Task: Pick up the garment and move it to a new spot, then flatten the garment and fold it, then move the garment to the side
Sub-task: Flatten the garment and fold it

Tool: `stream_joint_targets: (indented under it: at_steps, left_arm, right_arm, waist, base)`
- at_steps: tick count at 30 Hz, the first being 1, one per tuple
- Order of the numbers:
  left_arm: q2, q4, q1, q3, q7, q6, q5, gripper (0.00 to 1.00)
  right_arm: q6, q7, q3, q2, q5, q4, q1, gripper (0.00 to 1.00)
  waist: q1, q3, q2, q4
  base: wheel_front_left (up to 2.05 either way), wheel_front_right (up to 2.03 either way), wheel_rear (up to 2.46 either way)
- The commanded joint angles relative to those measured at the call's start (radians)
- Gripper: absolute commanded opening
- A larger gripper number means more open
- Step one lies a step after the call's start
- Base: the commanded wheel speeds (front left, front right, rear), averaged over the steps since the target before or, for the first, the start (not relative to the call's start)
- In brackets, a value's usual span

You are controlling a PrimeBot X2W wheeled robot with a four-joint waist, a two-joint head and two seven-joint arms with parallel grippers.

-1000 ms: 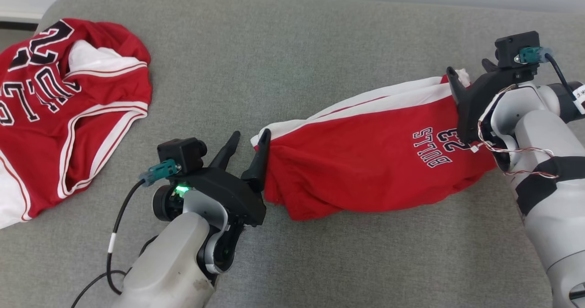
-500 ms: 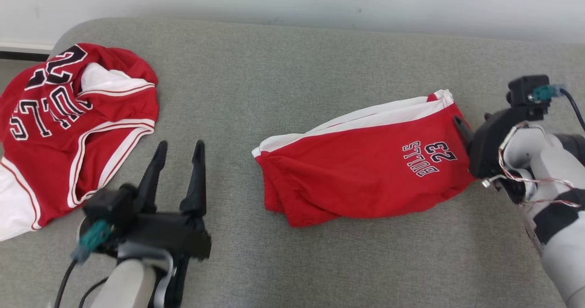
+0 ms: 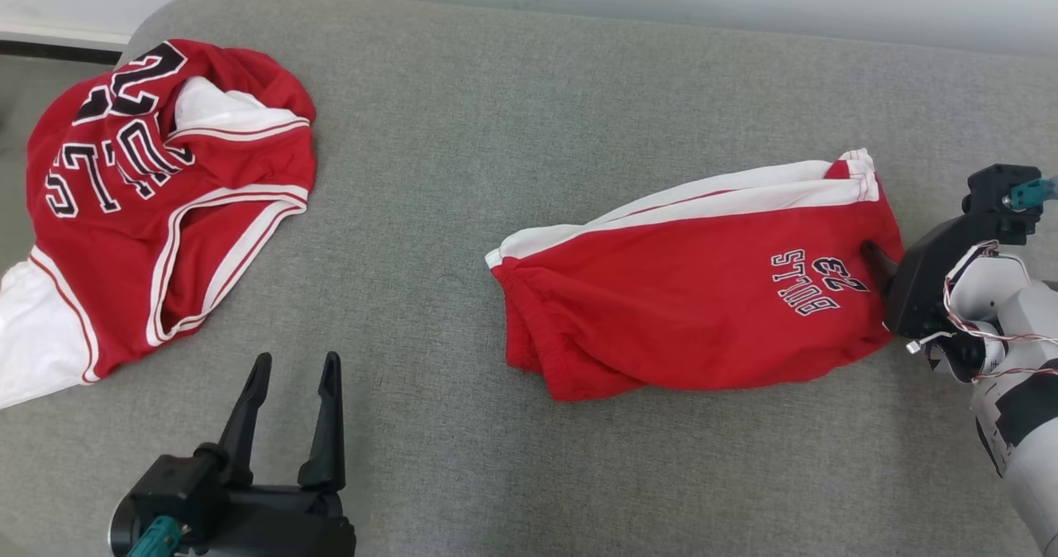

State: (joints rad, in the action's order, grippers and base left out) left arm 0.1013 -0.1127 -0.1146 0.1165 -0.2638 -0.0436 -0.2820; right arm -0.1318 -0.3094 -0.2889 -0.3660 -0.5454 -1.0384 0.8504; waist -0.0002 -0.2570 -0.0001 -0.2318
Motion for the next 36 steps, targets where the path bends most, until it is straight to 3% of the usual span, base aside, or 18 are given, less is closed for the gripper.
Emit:
stream_joint_targets:
  at_steps: [1, 4, 6, 7, 19, 29, 32, 36]
  left_arm:
    - [-0.009, 0.006, 0.017, -0.026, -0.001, -0.012, 0.015, 1.0]
    - [-0.024, 0.017, 0.03, -0.045, -0.001, -0.026, 0.033, 1.0]
    - [-0.03, 0.028, 0.037, -0.054, -0.001, -0.03, 0.039, 1.0]
    - [-0.033, 0.031, 0.039, -0.058, -0.001, -0.032, 0.044, 1.0]
    - [-0.048, 0.027, 0.044, -0.069, -0.001, -0.051, 0.067, 1.0]
    - [-0.05, 0.018, 0.062, -0.071, -0.001, -0.059, 0.074, 1.0]
    - [-0.051, 0.013, 0.066, -0.07, -0.001, -0.06, 0.076, 1.0]
    - [-0.051, 0.009, 0.076, -0.07, -0.001, -0.056, 0.085, 1.0]
  right_arm:
    - [0.002, -0.028, -0.007, 0.025, -0.008, -0.021, -0.018, 1.0]
    - [-0.001, -0.053, -0.029, 0.045, -0.015, -0.012, -0.031, 1.0]
    - [-0.001, -0.061, -0.046, 0.05, -0.021, 0.003, -0.043, 0.11]
    - [-0.001, -0.06, -0.049, 0.046, -0.023, 0.01, -0.048, 0.0]
    - [0.003, 0.084, 0.011, -0.043, 0.084, -0.027, -0.041, 0.0]
    - [0.003, 0.201, 0.106, -0.13, 0.294, -0.086, -0.033, 0.0]
    - [0.003, 0.211, 0.128, -0.115, 0.354, -0.077, -0.024, 0.0]
    - [0.003, 0.193, 0.137, -0.035, 0.397, -0.031, -0.018, 0.0]
  waist:
    - [0.0002, -0.008, 0.0001, -0.01]
    - [0.0002, -0.01, 0.0001, -0.015]
    - [0.0002, -0.012, 0.0001, -0.015]
    - [0.0002, -0.012, 0.0001, -0.014]
    - [0.0002, 0.017, 0.0001, 0.046]
    - [0.0002, 0.062, 0.0001, 0.106]
    - [0.0002, 0.073, 0.0001, 0.114]
    - [0.0002, 0.09, 0.0001, 0.126]
  base:
    - [0.0, 0.0, 0.0]
    - [0.0, 0.0, 0.0]
    - [0.0, 0.0, 0.0]
    - [0.0, 0.0, 0.0]
    - [0.0, 0.0, 0.0]
    - [0.0, 0.0, 0.0]
    - [0.0, 0.0, 0.0]
    - [0.0, 0.0, 0.0]
